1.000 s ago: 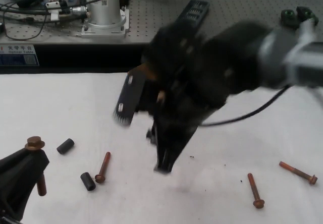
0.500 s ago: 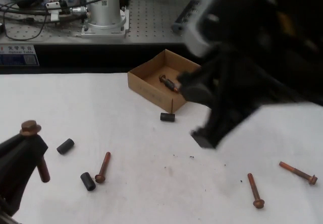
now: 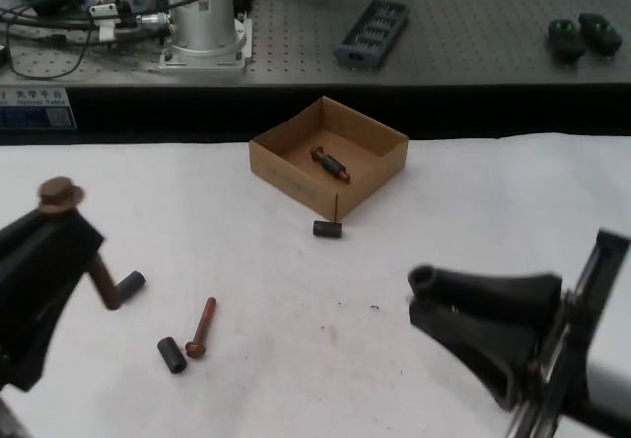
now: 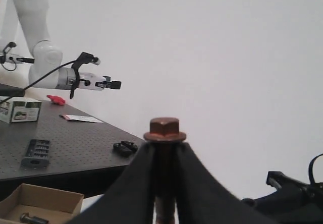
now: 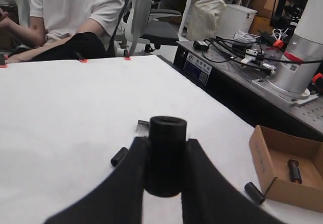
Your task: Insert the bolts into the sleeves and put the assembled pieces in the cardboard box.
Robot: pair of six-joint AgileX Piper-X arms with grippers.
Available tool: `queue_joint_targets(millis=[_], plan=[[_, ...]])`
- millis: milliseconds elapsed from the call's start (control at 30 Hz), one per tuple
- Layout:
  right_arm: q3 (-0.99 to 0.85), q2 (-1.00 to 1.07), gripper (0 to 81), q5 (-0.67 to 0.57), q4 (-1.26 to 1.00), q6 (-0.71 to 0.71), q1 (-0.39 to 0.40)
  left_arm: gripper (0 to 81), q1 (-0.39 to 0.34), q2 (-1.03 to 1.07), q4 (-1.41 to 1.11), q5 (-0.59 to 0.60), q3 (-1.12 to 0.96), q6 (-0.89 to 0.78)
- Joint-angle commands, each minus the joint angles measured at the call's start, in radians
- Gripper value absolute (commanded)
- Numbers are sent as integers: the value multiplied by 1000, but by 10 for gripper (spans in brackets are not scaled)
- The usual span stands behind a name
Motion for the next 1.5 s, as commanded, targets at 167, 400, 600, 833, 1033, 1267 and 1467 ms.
queue_joint_targets(millis=[167, 400, 600, 833, 1033, 1267, 1467], plan=[[43, 116, 58, 24, -238, 18, -4, 6, -4, 390, -459, 138, -5, -12], [43, 334, 58, -69, -427, 30, -41, 6, -4, 750, -857, 227, -9, -33], [43, 485, 58, -82, -573, 64, -44, 6, -4, 985, -1050, 341, -61, -112], [43, 531, 58, -89, -651, 113, -44, 6, -18, 1109, -1137, 387, -74, -123], [43, 531, 58, -221, -710, 192, -44, 6, -40, 1145, -1137, 418, -82, -77], [43, 545, 58, -224, -711, 197, -44, 6, -43, 1145, -1137, 475, -98, -95], [43, 551, 58, -224, -720, 197, -44, 6, -43, 1145, -1131, 482, -98, -95]])
